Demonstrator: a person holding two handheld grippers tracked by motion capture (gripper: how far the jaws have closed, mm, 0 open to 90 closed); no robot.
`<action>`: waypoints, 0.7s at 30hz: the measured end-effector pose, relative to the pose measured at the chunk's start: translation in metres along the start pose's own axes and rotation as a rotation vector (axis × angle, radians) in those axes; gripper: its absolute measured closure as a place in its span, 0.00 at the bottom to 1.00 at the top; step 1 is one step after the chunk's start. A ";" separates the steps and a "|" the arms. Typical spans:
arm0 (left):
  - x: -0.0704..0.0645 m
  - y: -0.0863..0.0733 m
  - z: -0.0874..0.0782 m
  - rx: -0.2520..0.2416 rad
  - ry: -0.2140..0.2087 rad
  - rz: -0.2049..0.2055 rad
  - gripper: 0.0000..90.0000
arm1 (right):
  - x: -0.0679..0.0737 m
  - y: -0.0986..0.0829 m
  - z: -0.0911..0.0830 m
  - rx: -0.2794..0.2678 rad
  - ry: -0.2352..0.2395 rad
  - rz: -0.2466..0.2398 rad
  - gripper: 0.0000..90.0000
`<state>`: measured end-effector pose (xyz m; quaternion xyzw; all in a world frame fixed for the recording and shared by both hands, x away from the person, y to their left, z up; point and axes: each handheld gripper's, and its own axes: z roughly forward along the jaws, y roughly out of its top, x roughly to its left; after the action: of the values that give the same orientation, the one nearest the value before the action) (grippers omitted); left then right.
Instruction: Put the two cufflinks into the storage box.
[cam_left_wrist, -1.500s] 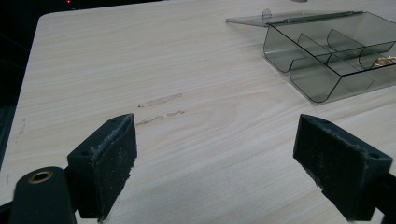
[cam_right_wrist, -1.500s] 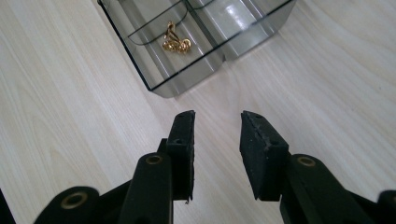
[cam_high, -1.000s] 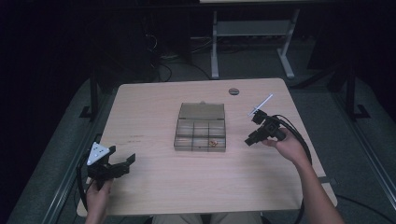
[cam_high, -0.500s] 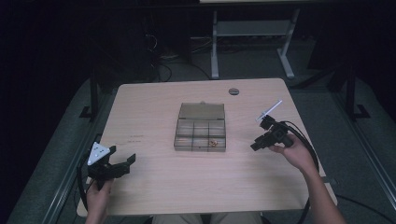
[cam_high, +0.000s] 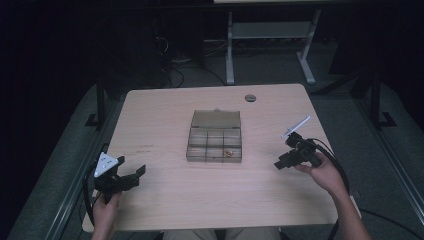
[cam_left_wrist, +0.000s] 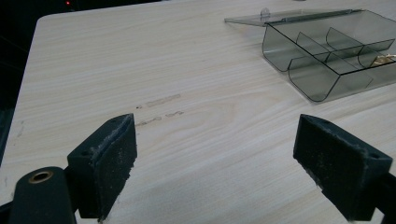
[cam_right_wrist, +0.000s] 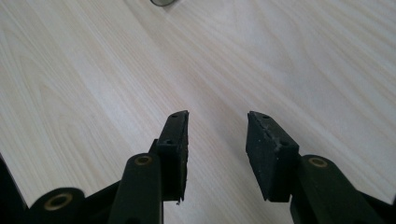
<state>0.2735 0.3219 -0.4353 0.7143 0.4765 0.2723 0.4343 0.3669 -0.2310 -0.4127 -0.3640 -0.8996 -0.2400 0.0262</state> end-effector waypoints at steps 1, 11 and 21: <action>0.000 0.000 0.000 0.000 0.001 -0.001 0.15 | 0.000 -0.002 0.000 -0.003 0.003 0.000 0.64; 0.001 0.000 0.000 0.005 0.002 0.005 0.15 | 0.002 -0.019 0.001 -0.014 0.010 0.012 0.64; -0.001 0.000 0.000 0.004 -0.003 0.007 0.15 | 0.007 -0.036 -0.006 -0.042 0.007 0.024 0.63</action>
<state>0.2734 0.3212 -0.4358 0.7172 0.4738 0.2717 0.4327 0.3373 -0.2512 -0.4207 -0.3745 -0.8898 -0.2597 0.0245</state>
